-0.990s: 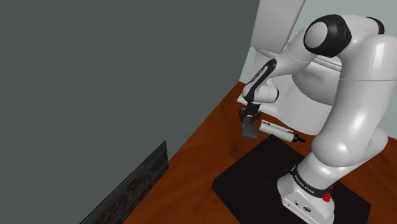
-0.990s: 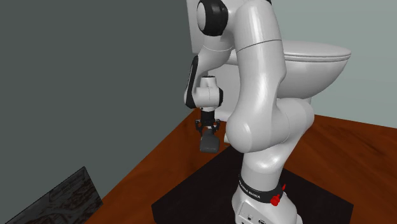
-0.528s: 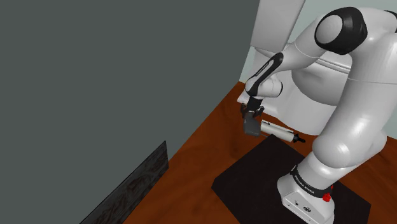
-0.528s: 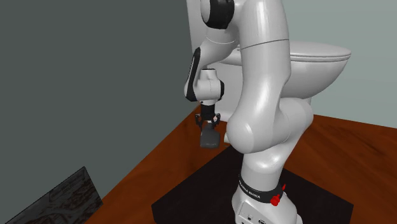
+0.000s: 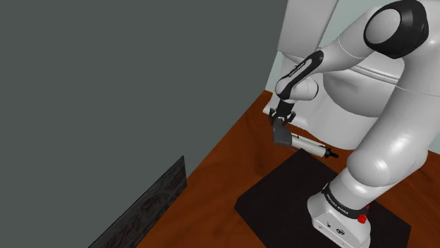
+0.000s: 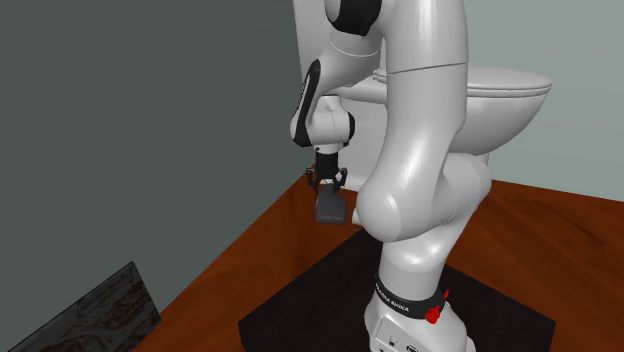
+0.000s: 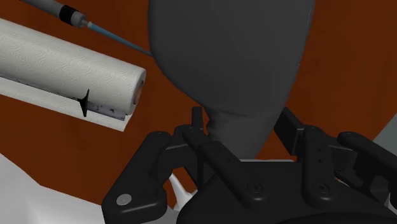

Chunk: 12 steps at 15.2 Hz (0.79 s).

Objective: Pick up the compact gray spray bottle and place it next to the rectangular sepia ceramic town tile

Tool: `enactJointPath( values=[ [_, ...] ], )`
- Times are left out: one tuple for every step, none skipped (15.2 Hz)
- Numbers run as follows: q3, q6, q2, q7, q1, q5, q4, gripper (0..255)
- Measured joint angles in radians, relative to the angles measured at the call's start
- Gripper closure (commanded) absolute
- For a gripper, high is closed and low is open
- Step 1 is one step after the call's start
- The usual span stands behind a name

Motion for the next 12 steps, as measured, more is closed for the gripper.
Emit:
enactJointPath(
  values=[
    [-0.003,-0.015,-0.015,0.008,0.004,-0.009,0.001,255],
    [-0.006,-0.025,-0.032,0.015,0.007,-0.017,-0.006,255],
    [-0.010,-0.036,-0.046,0.019,0.008,-0.024,-0.008,255],
    [-0.013,-0.051,-0.059,0.023,0.009,-0.031,-0.005,255],
    [-0.014,-0.064,-0.069,0.030,0.011,-0.037,-0.003,255],
    [-0.016,-0.076,-0.079,0.034,0.012,-0.042,0.000,255],
    [-0.018,-0.087,-0.093,0.040,0.014,-0.049,-0.002,255],
    [-0.020,-0.102,-0.107,0.044,0.014,-0.057,0.000,255],
    [-0.023,-0.120,-0.125,0.048,0.014,-0.065,0.001,255],
    [-0.024,-0.129,-0.132,0.051,0.015,-0.069,0.003,255],
    [-0.025,-0.144,-0.145,0.057,0.016,-0.075,0.006,255],
    [-0.026,-0.156,-0.158,0.060,0.016,-0.081,0.005,255]
  ],
)
